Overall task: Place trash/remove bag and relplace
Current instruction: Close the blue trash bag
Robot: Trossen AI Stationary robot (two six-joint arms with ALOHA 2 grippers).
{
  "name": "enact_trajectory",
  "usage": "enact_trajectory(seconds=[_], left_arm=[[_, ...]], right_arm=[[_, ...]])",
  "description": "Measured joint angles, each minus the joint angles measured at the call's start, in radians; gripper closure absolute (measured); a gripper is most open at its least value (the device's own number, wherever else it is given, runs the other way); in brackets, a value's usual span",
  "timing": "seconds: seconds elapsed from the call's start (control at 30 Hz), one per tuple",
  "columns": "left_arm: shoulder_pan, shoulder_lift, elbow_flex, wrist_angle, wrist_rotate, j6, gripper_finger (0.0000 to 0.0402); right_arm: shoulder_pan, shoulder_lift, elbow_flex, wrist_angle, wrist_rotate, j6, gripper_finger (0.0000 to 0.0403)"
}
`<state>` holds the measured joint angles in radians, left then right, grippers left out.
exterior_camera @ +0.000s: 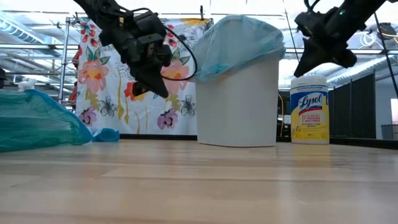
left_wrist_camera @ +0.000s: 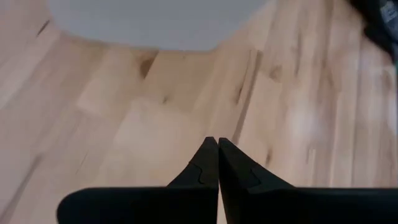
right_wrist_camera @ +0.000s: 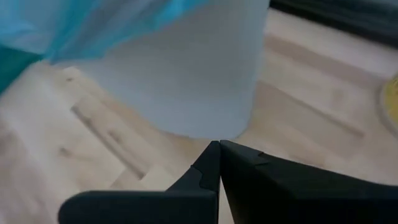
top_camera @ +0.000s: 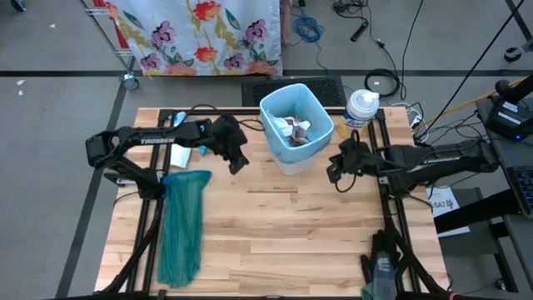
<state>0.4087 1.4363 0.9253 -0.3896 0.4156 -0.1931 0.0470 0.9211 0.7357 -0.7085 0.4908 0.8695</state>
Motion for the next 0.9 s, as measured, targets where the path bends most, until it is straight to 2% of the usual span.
enact_trajectory(seconds=[0.2,0.33,0.43,0.63,0.8,0.9], left_arm=[[0.009,-0.008,0.000,-0.101,-0.016,-0.037,0.0402],[-0.001,-0.057,0.000,-0.168,-0.024,-0.127,0.0402],[-0.030,-0.110,0.000,-0.160,-0.057,-0.230,0.0402],[-0.143,-0.209,0.001,-0.091,-0.253,-0.492,0.0402],[-0.266,-0.232,0.001,-0.087,-0.453,-0.709,0.0402],[-0.339,-0.228,0.001,-0.087,-0.517,-0.816,0.0402]], right_arm=[[-0.092,0.000,0.000,0.008,-0.005,-0.136,0.0403],[-0.139,0.001,0.000,0.001,-0.086,-0.221,0.0403],[-0.167,-0.004,-0.019,0.004,-0.119,-0.298,0.0403],[-0.243,-0.058,-0.128,0.053,-0.212,-0.405,0.0403],[-0.276,-0.119,-0.200,0.075,-0.226,-0.461,0.0403],[-0.284,-0.148,-0.215,0.100,-0.229,-0.504,0.0403]])
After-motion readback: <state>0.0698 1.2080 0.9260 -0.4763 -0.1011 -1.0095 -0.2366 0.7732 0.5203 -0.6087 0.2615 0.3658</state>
